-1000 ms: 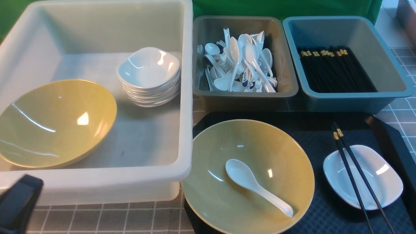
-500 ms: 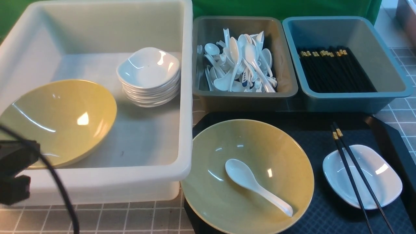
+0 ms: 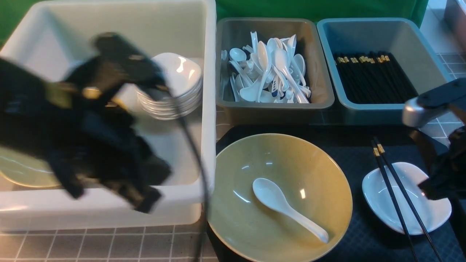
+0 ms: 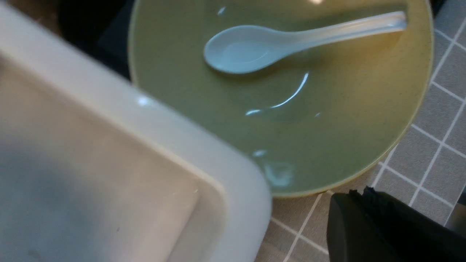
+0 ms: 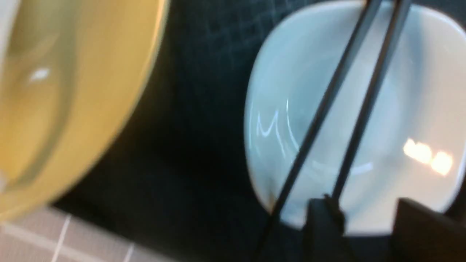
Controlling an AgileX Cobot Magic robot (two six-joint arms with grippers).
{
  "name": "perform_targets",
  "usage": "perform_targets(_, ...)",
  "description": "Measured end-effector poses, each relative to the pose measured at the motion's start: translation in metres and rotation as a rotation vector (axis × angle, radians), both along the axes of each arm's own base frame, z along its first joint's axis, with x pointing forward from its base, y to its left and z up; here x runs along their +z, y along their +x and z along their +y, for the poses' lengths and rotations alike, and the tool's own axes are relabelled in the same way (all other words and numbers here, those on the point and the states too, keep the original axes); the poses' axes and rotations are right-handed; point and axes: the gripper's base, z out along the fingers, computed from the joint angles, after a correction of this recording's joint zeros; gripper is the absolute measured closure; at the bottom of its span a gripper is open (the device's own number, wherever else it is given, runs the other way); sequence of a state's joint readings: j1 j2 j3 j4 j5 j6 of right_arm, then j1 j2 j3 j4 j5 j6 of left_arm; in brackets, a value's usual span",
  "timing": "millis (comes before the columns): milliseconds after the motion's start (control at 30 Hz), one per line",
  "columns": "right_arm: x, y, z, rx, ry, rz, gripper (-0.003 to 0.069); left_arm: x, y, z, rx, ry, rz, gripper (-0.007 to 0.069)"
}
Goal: On grey table put chopsticks spoon bowls plates into blue grey white boxes.
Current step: 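Move the grippers toward the tableware on the black tray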
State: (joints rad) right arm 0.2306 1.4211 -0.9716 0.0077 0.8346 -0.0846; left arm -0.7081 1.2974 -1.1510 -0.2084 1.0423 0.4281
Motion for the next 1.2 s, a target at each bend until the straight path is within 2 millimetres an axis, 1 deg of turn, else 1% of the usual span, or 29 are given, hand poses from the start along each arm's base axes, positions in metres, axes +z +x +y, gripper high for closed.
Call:
perform_targets(67,-0.007,0.007,0.000,-0.014,0.000,0.001,0.0248,-0.009,0.000,-0.013,-0.035,0.010,0.009,0.0636)
perform_targets(100,-0.010,0.009,0.001,-0.013,-0.006,0.002,0.0223,-0.010,-0.001,-0.016,-0.044,0.011,0.010,0.0636)
perform_targets(167,-0.016,0.016,0.002,-0.014,-0.008,0.013,0.0174,-0.019,0.000,-0.028,-0.077,0.027,0.011,0.0636)
perform_targets(200,-0.020,0.019,0.003,-0.015,-0.010,0.021,0.0158,-0.020,0.000,-0.029,-0.079,0.029,0.011,0.0636)
perform_targets(233,-0.023,0.022,0.003,-0.015,-0.012,0.029,0.0148,-0.027,0.002,-0.036,-0.094,0.042,0.008,0.0636)
perform_targets(267,-0.025,0.025,0.004,-0.016,-0.012,0.030,0.0129,-0.029,0.003,-0.037,-0.098,0.049,0.008,0.0636)
perform_targets(333,-0.030,0.032,0.006,-0.016,-0.015,0.042,0.0113,-0.036,0.006,-0.043,-0.107,0.062,0.008,0.0636)
perform_targets(433,-0.038,0.042,0.008,-0.014,-0.026,0.057,0.0105,-0.044,0.010,-0.047,-0.114,0.083,0.010,0.0636)
perform_targets(500,-0.043,0.049,0.009,-0.020,-0.030,0.071,0.0102,-0.050,0.014,-0.048,-0.122,0.110,0.004,0.0636)
perform_targets(533,-0.049,0.055,0.010,-0.032,-0.034,0.086,0.0102,-0.054,0.016,-0.049,-0.128,0.130,0.000,0.0636)
perform_targets(600,-0.055,0.060,0.011,-0.036,-0.040,0.100,0.0104,-0.057,0.018,-0.049,-0.132,0.147,-0.003,0.0636)
perform_targets(667,-0.061,0.062,0.011,-0.036,-0.047,0.123,0.0123,-0.058,0.019,-0.049,-0.137,0.162,-0.013,0.0636)
perform_targets(700,-0.063,0.062,0.011,-0.038,-0.050,0.131,0.0141,-0.058,0.019,-0.048,-0.138,0.166,-0.017,0.0636)
perform_targets(767,-0.063,0.062,0.011,-0.039,-0.051,0.137,0.0155,-0.058,0.020,-0.048,-0.139,0.170,-0.023,0.0636)
perform_targets(800,-0.063,0.062,0.011,-0.050,-0.051,0.144,0.0233,-0.058,0.021,-0.048,-0.141,0.177,-0.035,0.0636)
perform_targets(867,-0.063,0.062,0.011,-0.054,-0.051,0.146,0.0293,-0.058,0.021,-0.048,-0.143,0.180,-0.045,0.0636)
perform_targets(933,-0.063,0.061,0.011,-0.056,-0.053,0.156,0.0379,-0.058,0.022,-0.047,-0.144,0.182,-0.052,0.0636)
perform_targets(967,-0.063,0.059,0.010,-0.057,-0.056,0.170,0.0454,-0.058,0.022,-0.047,-0.144,0.182,-0.053,0.0636)
perform_targets(1033,-0.063,0.058,0.010,-0.057,-0.060,0.185,0.0528,-0.058,0.022,-0.047,-0.144,0.182,-0.053,0.0636)
perform_targets(1100,-0.063,0.057,0.010,-0.059,-0.063,0.200,0.0545,-0.058,0.022,-0.047,-0.144,0.182,-0.053,0.0636)
perform_targets(1200,-0.063,0.056,0.010,-0.058,-0.066,0.210,0.0545,-0.058,0.022,-0.047,-0.144,0.182,-0.053,0.0636)
